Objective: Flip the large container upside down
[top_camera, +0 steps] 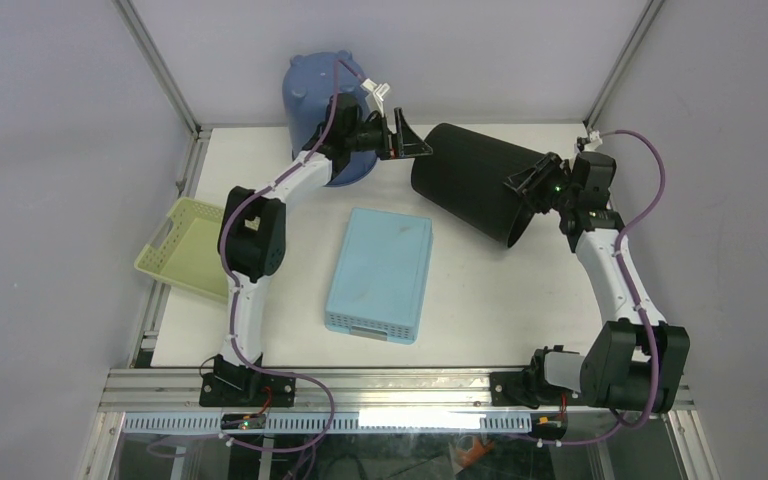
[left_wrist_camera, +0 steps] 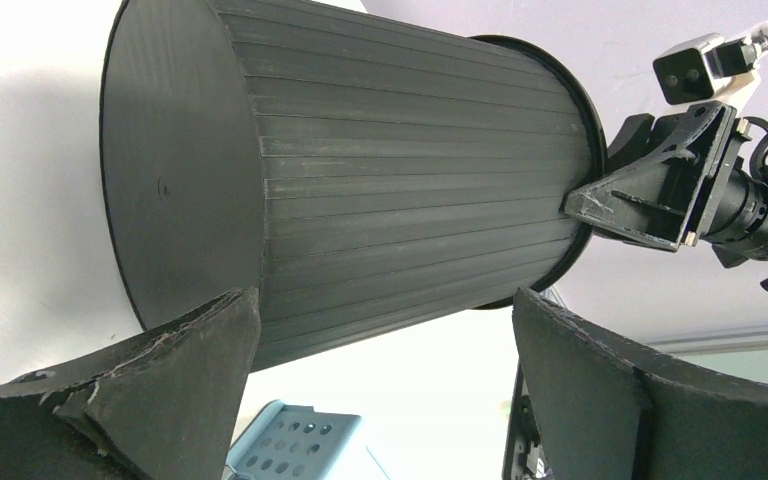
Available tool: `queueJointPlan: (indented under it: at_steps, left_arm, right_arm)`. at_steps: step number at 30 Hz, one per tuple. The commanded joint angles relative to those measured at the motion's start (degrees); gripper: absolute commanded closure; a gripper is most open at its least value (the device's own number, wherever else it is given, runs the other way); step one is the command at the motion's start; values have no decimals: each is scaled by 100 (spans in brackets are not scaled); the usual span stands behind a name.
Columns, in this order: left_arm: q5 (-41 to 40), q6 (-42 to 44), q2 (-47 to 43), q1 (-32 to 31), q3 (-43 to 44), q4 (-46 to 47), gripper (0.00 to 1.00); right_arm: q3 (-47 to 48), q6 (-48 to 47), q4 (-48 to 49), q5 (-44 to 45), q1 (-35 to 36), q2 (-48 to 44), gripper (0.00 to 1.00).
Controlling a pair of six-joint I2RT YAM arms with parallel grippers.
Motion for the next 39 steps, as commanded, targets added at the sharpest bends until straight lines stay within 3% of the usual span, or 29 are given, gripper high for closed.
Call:
queueJointPlan:
  at_steps: [1, 9, 18, 22, 28, 32, 39]
  left_arm:
    - [469, -124, -594, -145, 218, 318, 1]
    - [737, -603, -1051, -202, 367, 802, 1]
    - [921, -1268, -1237, -194, 483, 1490, 1]
    - [821, -1071, -1301, -135, 604, 1156, 1]
    - [-804, 557, -1265, 117, 1042, -1485, 1]
    - [-1081, 703, -1019, 261, 899, -1742, 1]
    - [-927, 799, -553, 260, 816, -1672, 1]
  right_arm:
    - [-52, 201, 544, -156, 43, 9, 62]
    - [-502, 789, 1456, -431, 43, 93, 63]
    - [-1041, 1434, 2690, -855, 44, 427, 56]
    - [-1151, 1540, 2884, -915, 39, 474, 54]
    - [-891, 749, 1843, -641, -23, 24, 28]
    - [-787, 356, 1155, -398, -172, -402, 21]
    - [-469, -156, 30, 114, -243, -874, 20]
